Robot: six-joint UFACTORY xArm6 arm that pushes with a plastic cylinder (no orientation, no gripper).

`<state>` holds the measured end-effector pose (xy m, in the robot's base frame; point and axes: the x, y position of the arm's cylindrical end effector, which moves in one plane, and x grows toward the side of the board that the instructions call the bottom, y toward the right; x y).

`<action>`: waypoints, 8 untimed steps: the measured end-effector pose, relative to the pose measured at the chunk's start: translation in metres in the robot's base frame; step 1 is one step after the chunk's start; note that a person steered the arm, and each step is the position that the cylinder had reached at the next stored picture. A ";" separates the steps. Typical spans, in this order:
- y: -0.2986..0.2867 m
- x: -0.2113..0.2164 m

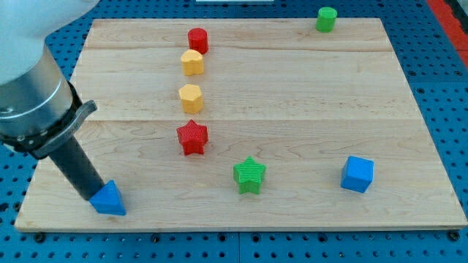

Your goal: Push the blue traingle left to the green star

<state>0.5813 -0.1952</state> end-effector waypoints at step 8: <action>0.012 -0.086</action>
